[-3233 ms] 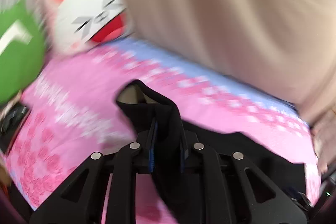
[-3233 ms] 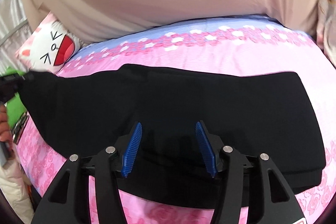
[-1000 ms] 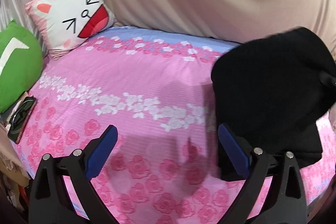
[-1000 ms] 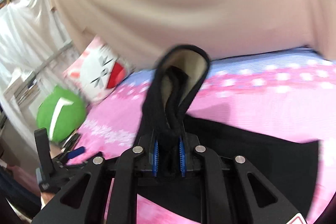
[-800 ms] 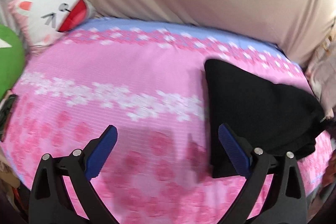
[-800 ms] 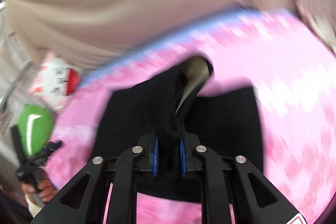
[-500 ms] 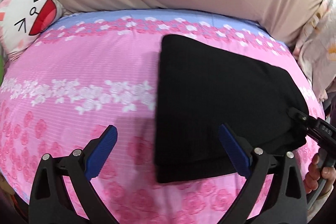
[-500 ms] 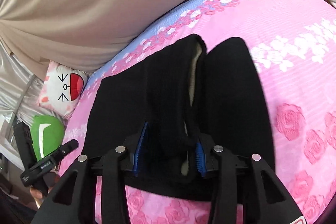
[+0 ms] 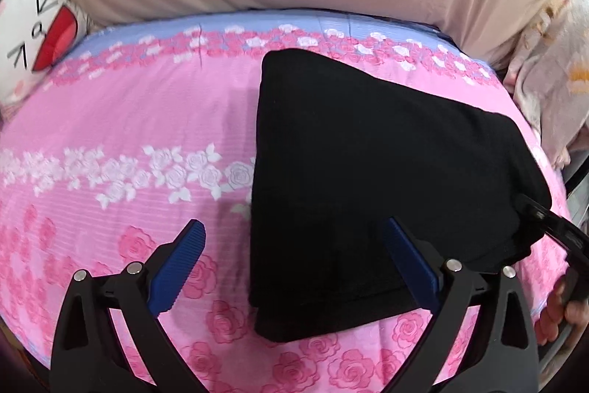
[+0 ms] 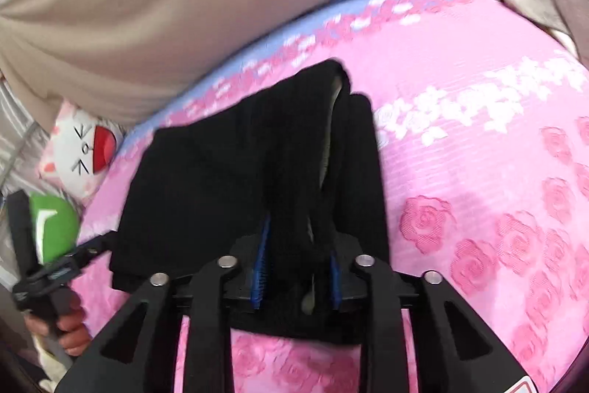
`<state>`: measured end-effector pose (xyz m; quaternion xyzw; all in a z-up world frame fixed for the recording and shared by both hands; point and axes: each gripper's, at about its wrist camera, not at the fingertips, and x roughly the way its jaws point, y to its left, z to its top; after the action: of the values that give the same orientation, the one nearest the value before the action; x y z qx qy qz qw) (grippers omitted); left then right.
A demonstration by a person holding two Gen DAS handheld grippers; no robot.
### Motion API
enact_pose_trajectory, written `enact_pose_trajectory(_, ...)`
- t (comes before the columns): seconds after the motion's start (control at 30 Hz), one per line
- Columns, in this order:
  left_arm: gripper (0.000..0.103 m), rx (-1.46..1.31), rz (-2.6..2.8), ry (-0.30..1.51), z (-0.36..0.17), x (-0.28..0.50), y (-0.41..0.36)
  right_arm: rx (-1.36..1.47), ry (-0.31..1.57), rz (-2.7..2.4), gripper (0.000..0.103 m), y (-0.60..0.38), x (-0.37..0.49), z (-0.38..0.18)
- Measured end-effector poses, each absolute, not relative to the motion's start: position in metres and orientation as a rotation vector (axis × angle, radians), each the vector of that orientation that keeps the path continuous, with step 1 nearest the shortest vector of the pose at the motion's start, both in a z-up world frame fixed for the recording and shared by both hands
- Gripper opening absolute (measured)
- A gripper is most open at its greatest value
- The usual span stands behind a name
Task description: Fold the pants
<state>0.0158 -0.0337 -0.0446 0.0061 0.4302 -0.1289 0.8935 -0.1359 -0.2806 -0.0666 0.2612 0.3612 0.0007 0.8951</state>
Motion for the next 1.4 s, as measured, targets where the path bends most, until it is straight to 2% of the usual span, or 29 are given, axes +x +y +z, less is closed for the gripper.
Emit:
enact_pose_trajectory(0.03, 0.095, -0.012, -0.276, 0.898, -0.046, 0.018, -0.031, 0.528, 0.726, -0.027, 0.058, -0.283, -0.142, -0.061)
enact_pose_trajectory(0.07, 0.095, -0.048, -0.287, 0.912, -0.048, 0.022, -0.026, 0.518, 0.694, -0.060, 0.063, -0.286, -0.149, -0.055)
enact_pose_trajectory(0.27, 0.094, -0.297, -0.379, 1.039, -0.082, 0.055, -0.003, 0.591, 0.785, -0.033, 0.063, -0.300, -0.134, -0.080)
enact_pose_trajectory(0.3, 0.074, -0.273, -0.395, 1.006, -0.080, 0.055, -0.005, 0.619, 0.794, -0.011, 0.064, -0.300, -0.132, -0.086)
enact_pose_trajectory(0.33, 0.060, -0.264, -0.461, 1.007, -0.079, 0.055, -0.010, 0.636, 0.796, -0.003, 0.064, -0.302, -0.132, -0.089)
enact_pose_trajectory(0.37, 0.051, -0.269, -0.475, 1.010, -0.079, 0.055, -0.012, 0.655, 0.795, 0.001, 0.064, -0.301, -0.129, -0.093)
enact_pose_trajectory(0.4, 0.035, -0.267, -0.479, 0.999, -0.074, 0.054, -0.011, 0.667, 0.791, 0.002, 0.060, -0.300, -0.129, -0.095)
enact_pose_trajectory(0.43, 0.031, -0.260, -0.484, 0.987, -0.069, 0.052, -0.010, 0.677, 0.786, 0.006, 0.046, -0.298, -0.127, -0.096)
enact_pose_trajectory(0.47, 0.021, -0.259, -0.481, 0.970, -0.062, 0.050, -0.006, 0.672, 0.781, 0.018, 0.041, -0.293, -0.128, -0.093)
enact_pose_trajectory(0.5, 0.019, -0.266, -0.485, 0.960, -0.055, 0.048, -0.001, 0.670, 0.772, 0.030, 0.037, -0.288, -0.130, -0.087)
enact_pose_trajectory(0.7, 0.018, -0.265, -0.491, 0.937, -0.021, 0.003, 0.055, 0.616, 0.748, 0.172, 0.034, -0.236, -0.146, -0.048)
enact_pose_trajectory(0.77, 0.022, -0.256, -0.470, 0.981, -0.029, -0.009, 0.077, 0.574, 0.780, 0.169, 0.043, -0.216, -0.149, -0.057)
enact_pose_trajectory(0.8, 0.026, -0.238, -0.449, 1.010, -0.039, -0.009, 0.081, 0.524, 0.807, 0.139, 0.056, -0.206, -0.149, -0.066)
enact_pose_trajectory(0.83, 0.029, -0.206, -0.415, 1.033, -0.051, -0.009, 0.084, 0.431, 0.843, 0.062, 0.064, -0.196, -0.151, -0.078)
enact_pose_trajectory(0.87, 0.035, -0.201, -0.392, 1.032, -0.057, -0.011, 0.086, 0.414, 0.828, 0.044, 0.064, -0.195, -0.155, -0.083)
enact_pose_trajectory(0.97, 0.034, -0.137, -0.314, 0.916, -0.031, -0.029, 0.091, 0.448, 0.794, -0.007, 0.064, -0.201, -0.170, -0.069)
enact_pose_trajectory(1.03, 0.040, -0.056, -0.239, 0.798, -0.005, -0.039, 0.083, 0.401, 0.732, -0.011, 0.064, -0.202, -0.174, -0.041)
enact_pose_trajectory(1.1, 0.057, -0.001, -0.203, 0.733, 0.009, -0.040, 0.070, 0.369, 0.706, 0.009, 0.064, -0.199, -0.165, -0.023)
enact_pose_trajectory(1.17, 0.065, 0.030, -0.174, 0.724, 0.010, -0.036, 0.053, 0.346, 0.722, 0.002, 0.064, -0.196, -0.145, -0.022)
enact_pose_trajectory(1.2, 0.065, 0.041, -0.168, 0.728, 0.007, -0.035, 0.047, 0.343, 0.746, 0.001, 0.064, -0.194, -0.133, -0.027)
enact_pose_trajectory(1.27, 0.065, 0.067, -0.132, 0.753, -0.003, -0.026, 0.037, 0.374, 0.812, 0.037, 0.057, -0.194, -0.109, -0.048)
enact_pose_trajectory(1.33, 0.065, 0.085, -0.109, 0.775, -0.013, -0.020, 0.028, 0.367, 0.857, 0.016, 0.024, -0.190, -0.092, -0.066)
enact_pose_trajectory(1.4, 0.065, 0.103, -0.077, 0.786, -0.019, -0.016, 0.025, 0.360, 0.829, 0.020, 0.014, -0.182, -0.090, -0.058)
